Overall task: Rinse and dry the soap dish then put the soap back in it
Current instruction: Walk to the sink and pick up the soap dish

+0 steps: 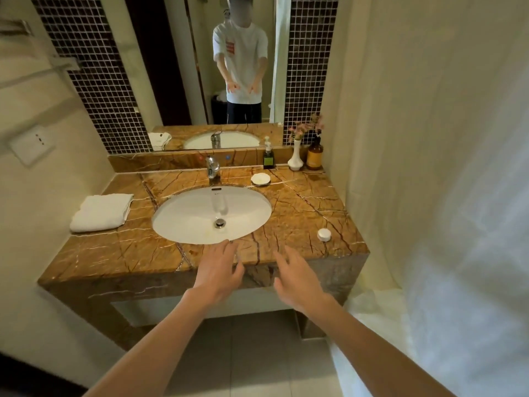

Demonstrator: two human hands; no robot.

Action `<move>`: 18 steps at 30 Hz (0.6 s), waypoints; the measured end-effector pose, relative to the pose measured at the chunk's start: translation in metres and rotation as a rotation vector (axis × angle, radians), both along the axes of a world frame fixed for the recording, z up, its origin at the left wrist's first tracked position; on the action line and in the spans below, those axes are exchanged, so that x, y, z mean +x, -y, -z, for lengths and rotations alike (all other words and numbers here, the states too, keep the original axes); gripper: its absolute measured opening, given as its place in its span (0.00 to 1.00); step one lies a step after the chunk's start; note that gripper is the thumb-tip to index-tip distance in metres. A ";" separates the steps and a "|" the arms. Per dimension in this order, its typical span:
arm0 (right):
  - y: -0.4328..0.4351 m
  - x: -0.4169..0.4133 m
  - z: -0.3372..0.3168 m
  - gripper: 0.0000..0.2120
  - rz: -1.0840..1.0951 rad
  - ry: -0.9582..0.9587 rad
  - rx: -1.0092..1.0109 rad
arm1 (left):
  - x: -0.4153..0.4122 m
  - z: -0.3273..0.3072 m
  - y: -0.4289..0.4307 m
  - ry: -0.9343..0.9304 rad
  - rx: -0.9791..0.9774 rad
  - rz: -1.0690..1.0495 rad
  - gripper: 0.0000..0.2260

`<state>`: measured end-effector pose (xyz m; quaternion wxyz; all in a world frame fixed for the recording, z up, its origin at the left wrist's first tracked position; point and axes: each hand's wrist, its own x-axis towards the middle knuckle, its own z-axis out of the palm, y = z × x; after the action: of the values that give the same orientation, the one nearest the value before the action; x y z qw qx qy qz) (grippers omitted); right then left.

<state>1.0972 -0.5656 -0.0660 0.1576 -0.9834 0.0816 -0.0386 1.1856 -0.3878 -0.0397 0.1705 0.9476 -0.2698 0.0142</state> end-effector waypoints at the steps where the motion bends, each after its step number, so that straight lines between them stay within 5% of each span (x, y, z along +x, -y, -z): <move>1: 0.007 0.013 -0.002 0.31 -0.010 -0.001 0.008 | 0.012 -0.002 0.008 -0.006 0.009 -0.007 0.24; 18: 0.104 0.229 0.022 0.27 0.004 -0.083 0.053 | 0.236 0.021 0.118 -0.130 0.037 -0.009 0.25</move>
<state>1.3258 -0.6693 -0.0876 0.1803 -0.9794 0.0908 0.0040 1.4215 -0.5053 -0.0602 0.1700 0.9507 -0.2541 -0.0516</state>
